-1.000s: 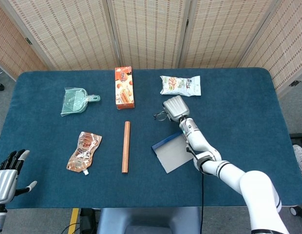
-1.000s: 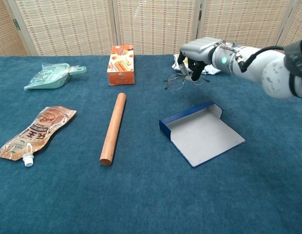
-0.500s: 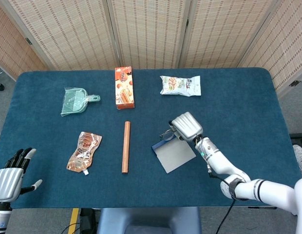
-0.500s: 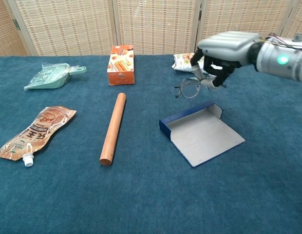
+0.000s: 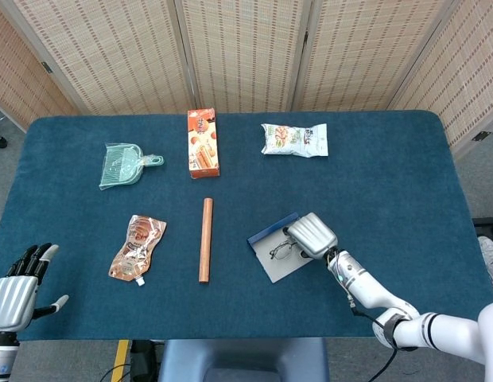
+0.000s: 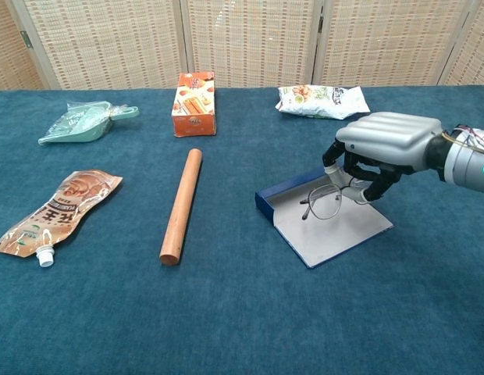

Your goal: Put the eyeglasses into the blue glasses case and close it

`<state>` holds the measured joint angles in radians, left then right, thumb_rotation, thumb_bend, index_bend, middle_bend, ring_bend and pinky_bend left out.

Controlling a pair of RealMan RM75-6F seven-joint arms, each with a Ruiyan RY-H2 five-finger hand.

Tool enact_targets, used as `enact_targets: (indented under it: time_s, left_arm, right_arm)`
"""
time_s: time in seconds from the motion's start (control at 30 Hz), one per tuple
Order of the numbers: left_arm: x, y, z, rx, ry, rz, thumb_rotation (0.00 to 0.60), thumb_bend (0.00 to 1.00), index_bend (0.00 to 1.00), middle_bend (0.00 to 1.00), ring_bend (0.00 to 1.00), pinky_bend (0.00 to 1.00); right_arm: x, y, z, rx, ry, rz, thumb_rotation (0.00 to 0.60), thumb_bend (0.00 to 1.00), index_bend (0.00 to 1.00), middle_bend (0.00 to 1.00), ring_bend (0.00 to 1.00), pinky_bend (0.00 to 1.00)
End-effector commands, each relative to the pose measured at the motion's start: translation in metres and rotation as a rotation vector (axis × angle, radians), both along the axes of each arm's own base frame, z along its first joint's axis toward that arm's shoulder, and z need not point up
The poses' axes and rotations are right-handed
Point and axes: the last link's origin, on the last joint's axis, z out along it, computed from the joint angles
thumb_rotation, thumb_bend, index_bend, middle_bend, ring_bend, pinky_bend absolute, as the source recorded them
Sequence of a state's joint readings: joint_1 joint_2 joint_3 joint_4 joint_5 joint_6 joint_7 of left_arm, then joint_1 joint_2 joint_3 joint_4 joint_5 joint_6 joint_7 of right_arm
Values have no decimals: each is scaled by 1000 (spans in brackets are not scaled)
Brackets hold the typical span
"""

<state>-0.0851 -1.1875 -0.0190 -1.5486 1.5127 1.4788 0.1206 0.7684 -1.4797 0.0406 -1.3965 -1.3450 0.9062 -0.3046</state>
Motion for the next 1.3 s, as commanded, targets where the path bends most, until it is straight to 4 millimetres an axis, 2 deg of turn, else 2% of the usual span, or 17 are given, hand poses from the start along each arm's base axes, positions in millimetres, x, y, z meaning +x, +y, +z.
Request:
enact_targets:
  time_s: [0.03,0.13,0.2,0.33,0.4,0.47,0.7,1.0,1.07,1.2,1.3]
  left_arm:
    - [0,0,-1,-3,-1,2,600,189,121,117,97,258]
    - [-1,-1,-1,-6,0,5,600,189,121,117,97,258]
    - [-2,-1,-1,-6,0,8,600,188,121,117,97,258]
    - [-3,-2,0,-4,-2,11,600,189,121,117,97,258]
    - [-4,-2,-1,-5,-3,11,600,189,121,117,97,258]
    - [-4,-2,-1,-6,-4,11,600,188,121,117,97,258]
    - [-5,-3,0,-2,-4,13,600,188,121,117,97,257]
    - [-6,-5,1,0,-4,15,600,188,121,117,97,258]
    - [-7,-6,2,3,-5,21,600,189,121,117,97,258]
    - [-9,-7,1,-2,-4,30,600,189,121,117,98,258]
    - [-9,-7,-1,-6,-8,29,600,189,121,117,98,258]
  right_arm:
    - [-3,3,-8,15,-2,-6,600,518,652,869,1000,856]
    - [-4,1,-12,7,11,3,600,510,601,869,1000,856]
    - [-4,0,-14,-4,13,8,600,473,461,869,1000,856]
    - [-4,-2,-15,-17,9,10,600,313,170,869,1000,856]
    - [-4,-3,-15,-26,11,16,600,270,68,866,1000,856]
    - [-3,-4,-16,-30,7,18,600,258,17,859,1000,856]
    - [2,-6,-15,-47,8,36,600,257,0,854,1000,856]
    - [18,-17,-8,-98,5,67,600,270,0,845,1000,856]
    - [15,-16,-6,-96,15,61,600,256,0,844,1000,856]
    - [2,-14,1,-109,53,43,600,140,0,842,1000,856]
    - [-10,-16,7,-127,80,16,600,93,0,841,1000,856]
